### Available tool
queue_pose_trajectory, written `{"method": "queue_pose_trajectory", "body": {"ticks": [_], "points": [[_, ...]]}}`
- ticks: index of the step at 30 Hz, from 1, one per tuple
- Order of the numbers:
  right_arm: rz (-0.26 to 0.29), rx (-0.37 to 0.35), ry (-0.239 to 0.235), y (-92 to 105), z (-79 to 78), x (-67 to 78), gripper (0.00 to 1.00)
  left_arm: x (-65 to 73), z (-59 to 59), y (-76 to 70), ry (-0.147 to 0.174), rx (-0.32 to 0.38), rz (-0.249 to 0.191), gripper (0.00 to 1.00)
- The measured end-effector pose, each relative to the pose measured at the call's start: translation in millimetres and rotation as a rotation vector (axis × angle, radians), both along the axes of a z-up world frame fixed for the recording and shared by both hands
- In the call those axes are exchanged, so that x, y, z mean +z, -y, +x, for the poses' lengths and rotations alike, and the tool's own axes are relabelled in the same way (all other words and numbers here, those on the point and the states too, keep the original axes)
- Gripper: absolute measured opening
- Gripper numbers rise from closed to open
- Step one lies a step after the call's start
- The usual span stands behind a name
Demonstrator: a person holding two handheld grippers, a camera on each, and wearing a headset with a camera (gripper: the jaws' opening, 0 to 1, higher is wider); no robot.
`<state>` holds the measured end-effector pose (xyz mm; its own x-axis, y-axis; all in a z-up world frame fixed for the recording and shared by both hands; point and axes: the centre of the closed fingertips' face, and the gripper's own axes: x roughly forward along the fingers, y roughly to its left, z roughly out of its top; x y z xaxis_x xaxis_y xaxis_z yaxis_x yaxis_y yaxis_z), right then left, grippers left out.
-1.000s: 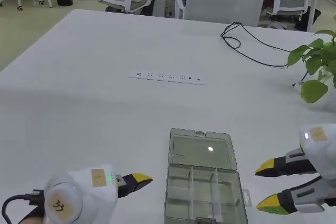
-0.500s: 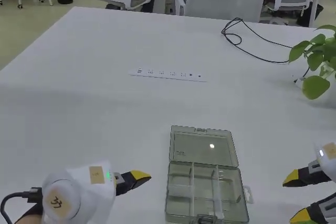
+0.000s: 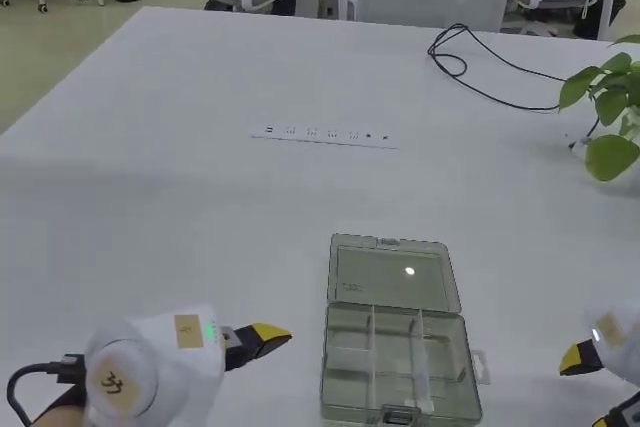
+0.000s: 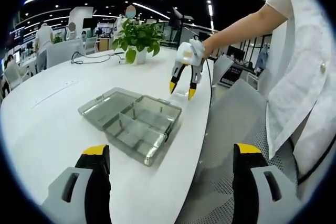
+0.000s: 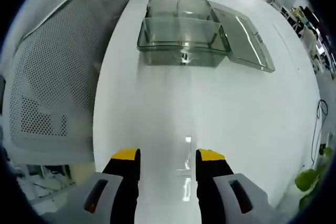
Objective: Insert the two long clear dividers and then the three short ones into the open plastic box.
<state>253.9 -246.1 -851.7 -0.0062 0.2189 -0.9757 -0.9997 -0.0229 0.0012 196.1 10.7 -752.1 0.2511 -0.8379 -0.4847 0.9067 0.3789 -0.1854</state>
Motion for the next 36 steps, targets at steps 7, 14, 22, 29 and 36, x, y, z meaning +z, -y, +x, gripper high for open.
{"method": "queue_pose_trajectory", "body": {"ticks": [7, 14, 22, 29, 36], "points": [[-0.021, 0.005, 0.006, 5.6, 3.1, -7.5, 0.42, -1.5, 0.1, 0.8, -0.008, -0.002, -0.002, 0.99], [-0.026, 0.019, 0.013, 4.8, 2.9, -7.9, 0.4, -2.1, 1.1, 0.8, -0.01, 0.0, -0.003, 0.99], [-0.033, 0.032, 0.015, 4.0, 0.7, -7.1, 0.33, -2.3, 1.3, 1.2, -0.01, 0.0, -0.005, 0.99], [-0.039, 0.031, 0.018, 3.9, 0.5, -7.4, 0.33, -2.2, 0.4, 0.1, -0.009, -0.001, -0.004, 0.98], [-0.021, 0.011, 0.041, 1.1, 3.3, -2.6, 0.33, 1.0, 0.5, -1.0, -0.004, 0.001, -0.005, 0.98]]}}
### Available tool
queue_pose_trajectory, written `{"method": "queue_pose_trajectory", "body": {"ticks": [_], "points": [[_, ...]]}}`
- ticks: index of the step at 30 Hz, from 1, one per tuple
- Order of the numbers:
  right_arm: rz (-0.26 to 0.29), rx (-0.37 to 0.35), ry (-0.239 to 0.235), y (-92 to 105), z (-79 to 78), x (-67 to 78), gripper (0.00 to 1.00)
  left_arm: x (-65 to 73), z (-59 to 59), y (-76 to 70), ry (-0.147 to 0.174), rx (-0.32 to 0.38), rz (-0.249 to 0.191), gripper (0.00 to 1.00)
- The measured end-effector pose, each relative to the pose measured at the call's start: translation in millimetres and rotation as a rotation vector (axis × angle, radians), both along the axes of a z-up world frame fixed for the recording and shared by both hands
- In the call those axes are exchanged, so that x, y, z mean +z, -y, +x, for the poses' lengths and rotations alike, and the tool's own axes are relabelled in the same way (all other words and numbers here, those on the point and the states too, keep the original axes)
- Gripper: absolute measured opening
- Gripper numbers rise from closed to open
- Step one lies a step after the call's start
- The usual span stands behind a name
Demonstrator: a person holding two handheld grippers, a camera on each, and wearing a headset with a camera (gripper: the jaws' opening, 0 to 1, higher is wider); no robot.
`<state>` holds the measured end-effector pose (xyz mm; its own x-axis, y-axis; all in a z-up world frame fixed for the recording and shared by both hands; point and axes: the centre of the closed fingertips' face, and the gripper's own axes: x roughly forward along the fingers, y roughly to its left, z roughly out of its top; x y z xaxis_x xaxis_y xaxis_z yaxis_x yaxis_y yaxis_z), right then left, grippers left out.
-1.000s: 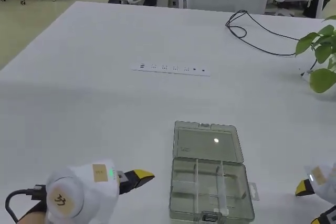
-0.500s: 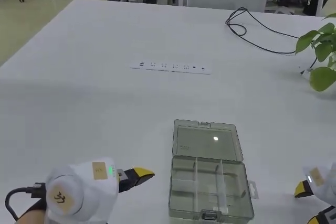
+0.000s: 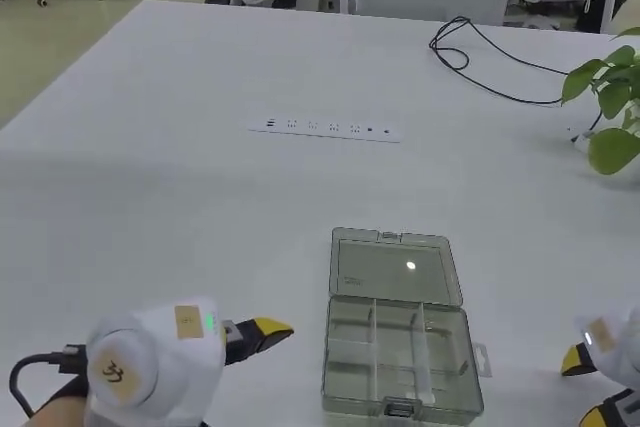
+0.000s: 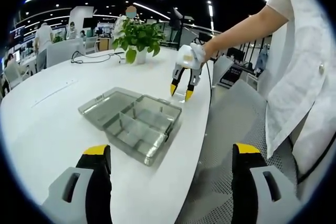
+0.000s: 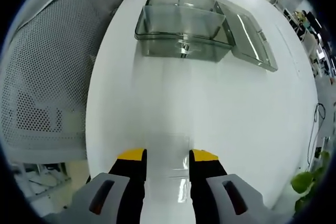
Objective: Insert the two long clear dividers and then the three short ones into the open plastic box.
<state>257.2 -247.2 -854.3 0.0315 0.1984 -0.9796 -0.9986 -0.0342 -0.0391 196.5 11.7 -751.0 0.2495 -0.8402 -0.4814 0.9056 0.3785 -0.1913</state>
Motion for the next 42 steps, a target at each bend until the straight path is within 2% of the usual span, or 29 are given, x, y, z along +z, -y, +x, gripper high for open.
{"method": "queue_pose_trajectory", "body": {"ticks": [3, 13, 15, 18, 22, 25, 26, 31, 34, 36, 37, 38, 42], "points": [[0.046, -0.03, 0.019, -9.1, 3.1, 10.0, 0.33, 1.8, 1.3, -0.6, 0.002, 0.003, -0.003, 0.98], [0.122, -0.031, 0.09, -34.5, 1.9, 51.0, 0.33, 12.5, 6.1, 7.8, 0.005, 0.003, -0.033, 0.96], [0.14, -0.038, 0.097, -40.5, -0.3, 59.6, 0.33, 16.4, 8.7, 10.4, -0.001, 0.012, -0.05, 0.94], [0.16, -0.039, 0.107, -49.3, -4.1, 72.1, 0.33, 24.3, 12.5, 15.6, -0.027, 0.037, -0.092, 0.91], [0.198, -0.047, 0.136, -66.1, -8.3, 92.7, 0.33, 36.8, 20.5, 24.5, -0.081, 0.09, -0.162, 0.88], [0.228, -0.043, 0.155, -80.4, -11.6, 106.7, 0.33, 48.6, 26.7, 33.3, -0.133, 0.134, -0.241, 0.83], [0.236, -0.04, 0.163, -86.1, -12.6, 111.5, 0.33, 53.5, 28.8, 37.3, -0.162, 0.148, -0.279, 0.82], [0.267, -0.026, 0.188, -109.1, -18.8, 128.0, 0.33, 60.7, 36.8, 48.4, -0.225, 0.179, -0.326, 0.72], [0.285, -0.02, 0.194, -121.6, -22.3, 135.8, 0.33, 66.3, 37.6, 57.1, -0.303, 0.198, -0.374, 0.64], [0.292, -0.018, 0.201, -127.5, -23.4, 140.0, 0.33, 68.4, 38.3, 61.2, -0.332, 0.205, -0.395, 0.6], [0.298, -0.015, 0.204, -131.7, -24.3, 143.4, 0.33, 68.1, 38.2, 64.0, -0.369, 0.219, -0.404, 0.58], [0.304, -0.015, 0.207, -135.3, -25.1, 146.5, 0.33, 67.2, 38.1, 66.8, -0.392, 0.222, -0.407, 0.56], [0.314, -0.012, 0.215, -145.1, -28.3, 154.7, 0.33, 66.2, 35.8, 76.2, -0.443, 0.223, -0.417, 0.47]]}}
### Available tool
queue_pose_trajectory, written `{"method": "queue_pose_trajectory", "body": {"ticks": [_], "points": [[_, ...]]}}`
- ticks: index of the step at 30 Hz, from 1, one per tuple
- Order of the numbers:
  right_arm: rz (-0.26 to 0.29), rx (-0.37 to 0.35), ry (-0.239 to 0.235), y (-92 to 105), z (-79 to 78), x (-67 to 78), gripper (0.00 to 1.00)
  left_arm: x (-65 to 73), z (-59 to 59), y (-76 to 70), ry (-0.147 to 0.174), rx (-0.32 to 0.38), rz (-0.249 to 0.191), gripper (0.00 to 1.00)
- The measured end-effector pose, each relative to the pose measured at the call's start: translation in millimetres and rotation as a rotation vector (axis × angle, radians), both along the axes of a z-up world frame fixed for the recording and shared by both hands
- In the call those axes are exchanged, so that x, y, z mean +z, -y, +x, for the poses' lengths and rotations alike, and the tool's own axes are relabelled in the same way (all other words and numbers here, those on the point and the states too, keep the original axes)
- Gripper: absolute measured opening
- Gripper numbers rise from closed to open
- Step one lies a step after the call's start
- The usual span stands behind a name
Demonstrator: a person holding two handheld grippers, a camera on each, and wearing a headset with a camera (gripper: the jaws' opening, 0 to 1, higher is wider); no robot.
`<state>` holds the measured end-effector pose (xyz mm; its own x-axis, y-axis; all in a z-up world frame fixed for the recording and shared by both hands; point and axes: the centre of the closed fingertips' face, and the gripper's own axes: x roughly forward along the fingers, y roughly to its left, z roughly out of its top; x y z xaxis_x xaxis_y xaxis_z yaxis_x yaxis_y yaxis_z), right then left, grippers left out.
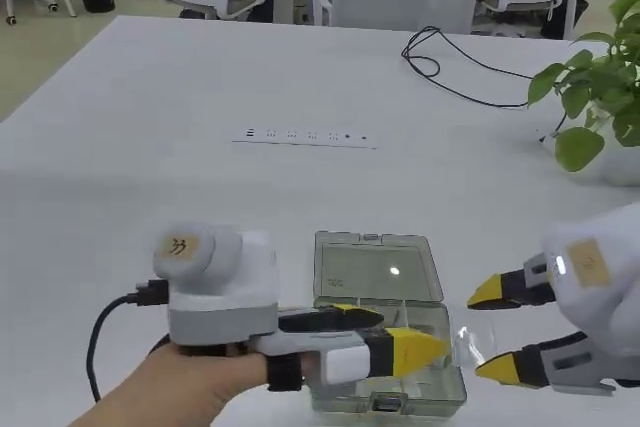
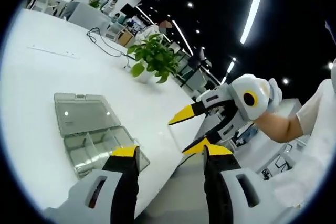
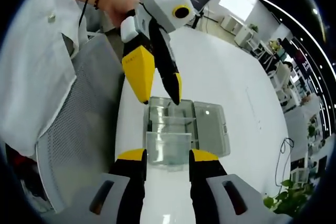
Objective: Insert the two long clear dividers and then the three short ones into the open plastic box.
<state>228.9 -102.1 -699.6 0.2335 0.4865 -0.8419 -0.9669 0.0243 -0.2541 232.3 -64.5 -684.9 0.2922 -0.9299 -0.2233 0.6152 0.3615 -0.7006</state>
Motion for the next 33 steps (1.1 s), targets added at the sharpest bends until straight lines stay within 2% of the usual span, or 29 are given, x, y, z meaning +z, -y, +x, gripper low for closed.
{"method": "queue_pose_trajectory", "body": {"ticks": [3, 4, 5, 12, 15, 16, 33], "points": [[0.004, 0.008, 0.005, -7.0, -2.5, 5.2, 0.33, -2.0, -5.0, 9.4, -0.067, -0.018, -0.012, 0.41], [0.005, 0.009, 0.006, -8.6, -3.2, 6.4, 0.33, -2.3, -3.7, 11.4, -0.065, -0.014, -0.015, 0.4], [0.004, 0.014, 0.007, -10.5, -4.0, 7.8, 0.33, -3.1, -4.9, 14.2, -0.085, -0.017, -0.018, 0.39], [-0.001, 0.027, 0.015, -18.0, -7.6, 12.7, 0.33, -7.2, -5.9, 22.1, -0.146, -0.013, -0.031, 0.23], [0.004, 0.028, 0.014, -19.9, -7.8, 13.8, 0.33, -8.6, -6.8, 23.9, -0.154, -0.017, -0.029, 0.16], [-0.002, 0.03, 0.018, -19.4, -7.4, 13.8, 0.33, -7.1, -7.4, 24.8, -0.161, -0.018, -0.04, 0.15], [-0.034, 0.059, 0.031, -22.0, -7.3, 10.9, 0.33, -6.9, -10.6, 27.6, -0.189, -0.017, -0.061, 0.0]]}}
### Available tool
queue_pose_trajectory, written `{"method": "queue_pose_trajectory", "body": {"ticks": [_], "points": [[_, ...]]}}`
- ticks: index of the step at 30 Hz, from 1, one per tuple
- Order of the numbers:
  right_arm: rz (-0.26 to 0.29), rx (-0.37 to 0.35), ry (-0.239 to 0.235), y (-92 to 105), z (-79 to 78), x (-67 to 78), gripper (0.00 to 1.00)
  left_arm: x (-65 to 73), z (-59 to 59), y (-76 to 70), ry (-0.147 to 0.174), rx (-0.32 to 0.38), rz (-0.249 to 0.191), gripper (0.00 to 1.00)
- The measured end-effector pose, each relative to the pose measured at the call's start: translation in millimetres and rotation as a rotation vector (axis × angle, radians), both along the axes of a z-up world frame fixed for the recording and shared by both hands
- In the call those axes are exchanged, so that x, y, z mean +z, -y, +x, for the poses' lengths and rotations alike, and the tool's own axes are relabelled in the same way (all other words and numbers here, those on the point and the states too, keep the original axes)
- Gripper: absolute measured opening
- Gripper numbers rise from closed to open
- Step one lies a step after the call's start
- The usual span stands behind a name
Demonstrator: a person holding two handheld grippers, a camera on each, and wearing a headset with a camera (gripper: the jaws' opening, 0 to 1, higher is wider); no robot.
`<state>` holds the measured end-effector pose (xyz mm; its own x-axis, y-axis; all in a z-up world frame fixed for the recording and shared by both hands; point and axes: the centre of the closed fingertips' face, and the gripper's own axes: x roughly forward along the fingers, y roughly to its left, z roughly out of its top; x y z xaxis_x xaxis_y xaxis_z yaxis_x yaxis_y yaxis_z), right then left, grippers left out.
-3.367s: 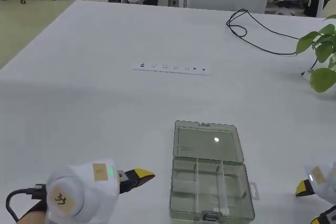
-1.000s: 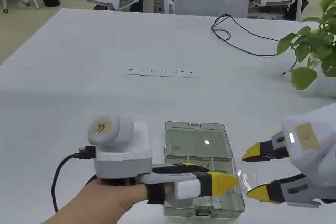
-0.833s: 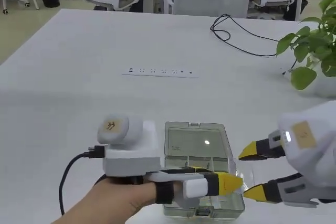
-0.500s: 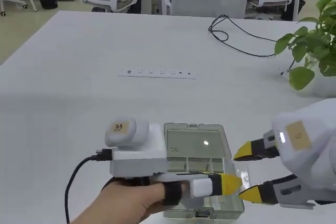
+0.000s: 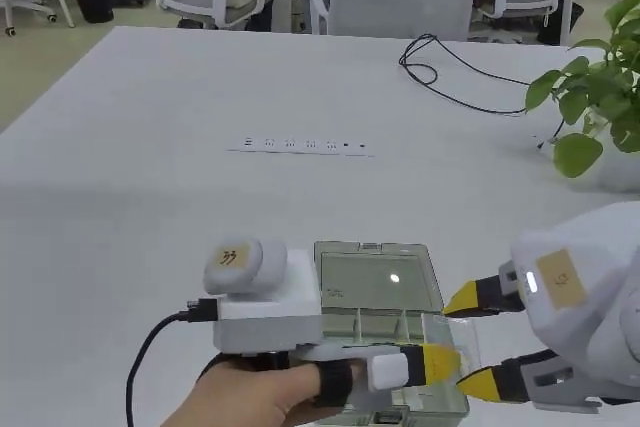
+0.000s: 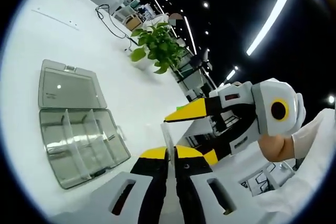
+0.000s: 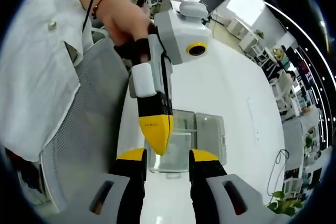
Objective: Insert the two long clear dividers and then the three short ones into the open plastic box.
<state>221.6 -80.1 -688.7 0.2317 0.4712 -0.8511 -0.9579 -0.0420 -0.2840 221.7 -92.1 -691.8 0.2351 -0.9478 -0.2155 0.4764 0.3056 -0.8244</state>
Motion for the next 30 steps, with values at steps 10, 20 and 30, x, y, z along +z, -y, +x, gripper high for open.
{"method": "queue_pose_trajectory", "body": {"ticks": [10, 20, 30], "points": [[-0.016, 0.015, 0.012, -0.8, 0.2, -0.7, 0.33, 0.1, 0.0, -0.1, -0.009, 0.012, -0.002, 0.0], [-0.019, 0.031, 0.035, -1.9, 0.3, 1.2, 0.33, 0.9, 0.9, -1.7, -0.041, 0.054, -0.018, 0.0], [0.04, 0.003, 0.017, -3.2, 5.4, 12.4, 0.35, -1.3, 3.0, -8.9, -0.001, 0.068, 0.001, 0.0]]}}
